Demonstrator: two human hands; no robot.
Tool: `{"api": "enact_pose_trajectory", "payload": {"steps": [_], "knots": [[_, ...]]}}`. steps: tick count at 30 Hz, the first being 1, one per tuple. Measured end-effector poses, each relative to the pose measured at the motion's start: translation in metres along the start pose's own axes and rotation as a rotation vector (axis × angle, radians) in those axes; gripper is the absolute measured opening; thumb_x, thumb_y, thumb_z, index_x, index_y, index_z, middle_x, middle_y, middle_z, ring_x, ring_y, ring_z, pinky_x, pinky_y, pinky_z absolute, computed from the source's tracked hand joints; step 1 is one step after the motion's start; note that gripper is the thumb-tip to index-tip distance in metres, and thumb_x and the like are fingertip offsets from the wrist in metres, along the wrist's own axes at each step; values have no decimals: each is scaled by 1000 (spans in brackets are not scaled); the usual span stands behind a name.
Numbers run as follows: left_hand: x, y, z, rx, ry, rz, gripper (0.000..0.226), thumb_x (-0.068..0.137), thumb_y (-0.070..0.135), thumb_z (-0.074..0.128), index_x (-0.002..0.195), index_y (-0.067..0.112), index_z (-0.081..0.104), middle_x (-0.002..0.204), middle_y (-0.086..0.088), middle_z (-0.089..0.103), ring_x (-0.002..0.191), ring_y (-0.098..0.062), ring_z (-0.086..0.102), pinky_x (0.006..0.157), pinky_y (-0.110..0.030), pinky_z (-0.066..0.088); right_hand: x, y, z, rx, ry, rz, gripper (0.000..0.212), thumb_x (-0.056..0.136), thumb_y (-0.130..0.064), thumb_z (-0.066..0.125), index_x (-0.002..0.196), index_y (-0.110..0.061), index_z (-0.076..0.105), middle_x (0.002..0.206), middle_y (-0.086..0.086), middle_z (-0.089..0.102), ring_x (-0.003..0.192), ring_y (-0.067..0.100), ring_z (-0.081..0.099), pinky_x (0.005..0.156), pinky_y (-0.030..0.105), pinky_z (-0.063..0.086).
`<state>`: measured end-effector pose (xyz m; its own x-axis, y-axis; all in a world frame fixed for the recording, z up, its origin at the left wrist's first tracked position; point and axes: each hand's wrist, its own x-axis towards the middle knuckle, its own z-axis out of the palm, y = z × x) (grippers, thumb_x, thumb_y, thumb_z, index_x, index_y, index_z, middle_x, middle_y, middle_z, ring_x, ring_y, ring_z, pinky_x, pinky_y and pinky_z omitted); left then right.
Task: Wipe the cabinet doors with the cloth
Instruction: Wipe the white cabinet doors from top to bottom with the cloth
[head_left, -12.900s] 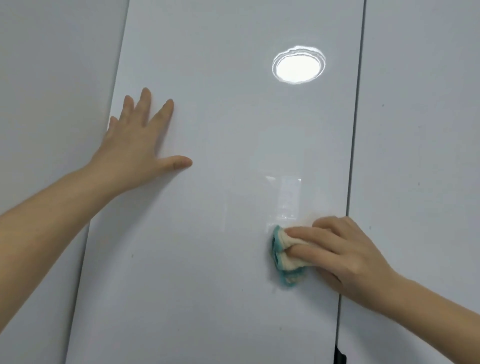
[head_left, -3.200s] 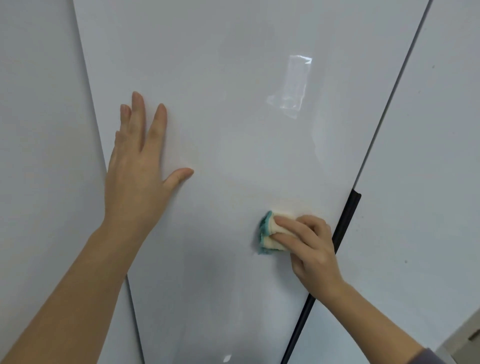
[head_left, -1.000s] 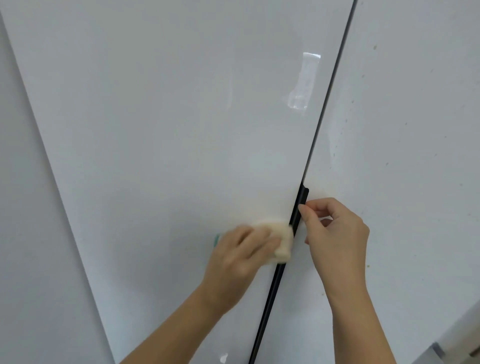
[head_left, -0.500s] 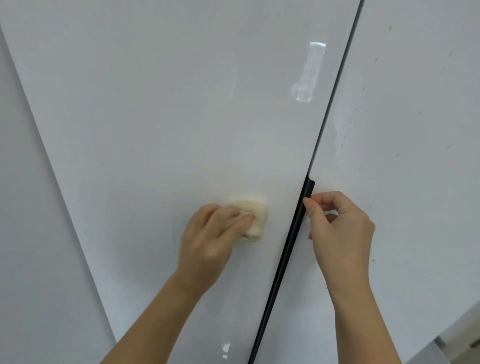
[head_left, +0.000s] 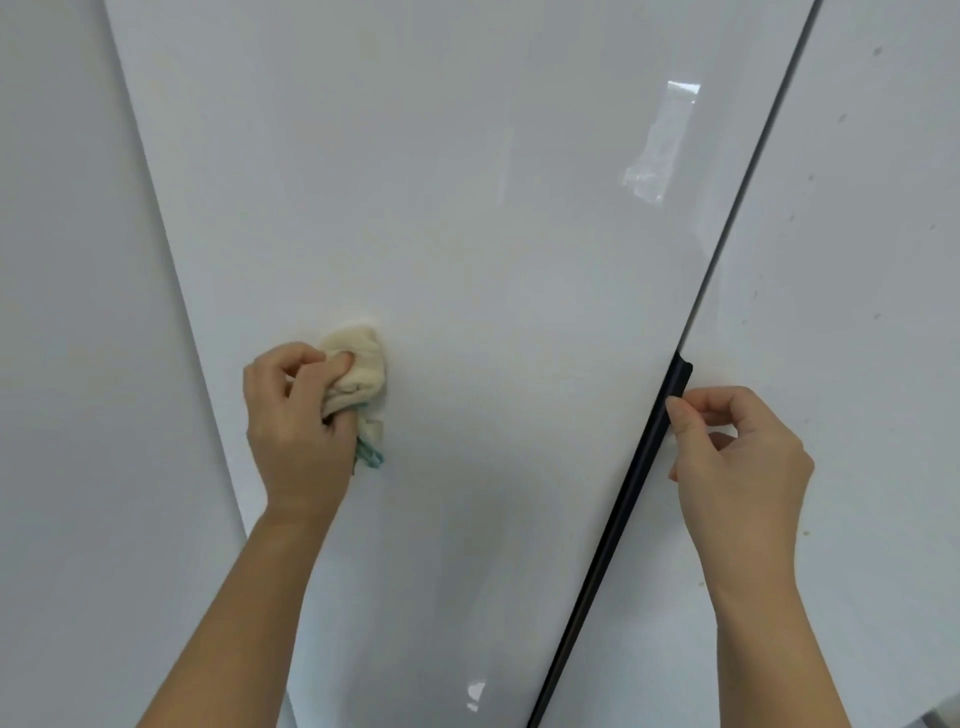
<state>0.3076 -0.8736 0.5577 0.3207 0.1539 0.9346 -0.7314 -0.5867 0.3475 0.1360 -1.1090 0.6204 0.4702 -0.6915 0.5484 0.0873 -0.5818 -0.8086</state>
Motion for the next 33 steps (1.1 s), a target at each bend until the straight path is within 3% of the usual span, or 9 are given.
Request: {"api": "enact_pose_trajectory", "payload": {"steps": [4,8,12,19,22,26,30,33], "knots": [[13,-17,-9,-9,114,-228,27,74,-10,56,99,0,63,109,-4,46,99,-23,53,83,-20,43,1,0,0,0,-12,-8,15,91,-24,64,78,-31,61,78,-12,63,64,22,62,60,25,42],[18,-42,-32,87,221,-342,23,78,-1,54,99,0,63,100,3,50,93,-10,52,85,-15,38,2,0,-2,0,-40,-10,17,92,-21,63,78,-30,60,77,-13,62,65,22,62,60,25,41],[14,-51,-38,222,174,-389,29,81,2,49,107,2,63,107,-15,62,101,-27,57,84,-34,45,2,0,-2,-6,-43,-16,16,92,-19,63,79,-28,61,76,-12,62,66,23,62,64,27,45],[13,-46,-30,289,173,-480,39,78,2,47,113,8,64,115,-12,60,103,-30,57,76,-38,44,4,0,-5,-35,-75,-36,12,92,-20,62,81,-23,62,74,-12,62,67,20,62,67,35,52],[16,-37,-21,277,235,-536,49,80,3,44,126,13,60,123,-10,55,113,-25,53,82,-33,45,6,0,-6,-41,-92,-52,14,92,-19,63,79,-24,61,72,-12,61,65,18,61,65,35,52],[15,-32,-10,191,308,-607,54,79,9,43,127,23,62,113,-4,58,107,-24,58,84,-30,46,9,3,-8,-53,-110,-77,13,92,-18,63,79,-22,61,70,-9,61,63,17,59,62,34,50],[2,-11,-8,149,254,-579,52,79,9,46,126,24,64,115,-5,62,104,-21,60,85,-23,45,10,4,-8,-32,-123,-88,15,91,-17,63,77,-22,60,68,-9,60,61,17,58,61,34,50],[-14,27,2,86,187,-518,49,79,4,50,123,18,66,114,-5,64,103,-17,60,83,-8,38,10,3,-8,-20,-127,-93,15,91,-16,63,77,-21,60,68,-9,60,61,20,59,61,36,51]]}}
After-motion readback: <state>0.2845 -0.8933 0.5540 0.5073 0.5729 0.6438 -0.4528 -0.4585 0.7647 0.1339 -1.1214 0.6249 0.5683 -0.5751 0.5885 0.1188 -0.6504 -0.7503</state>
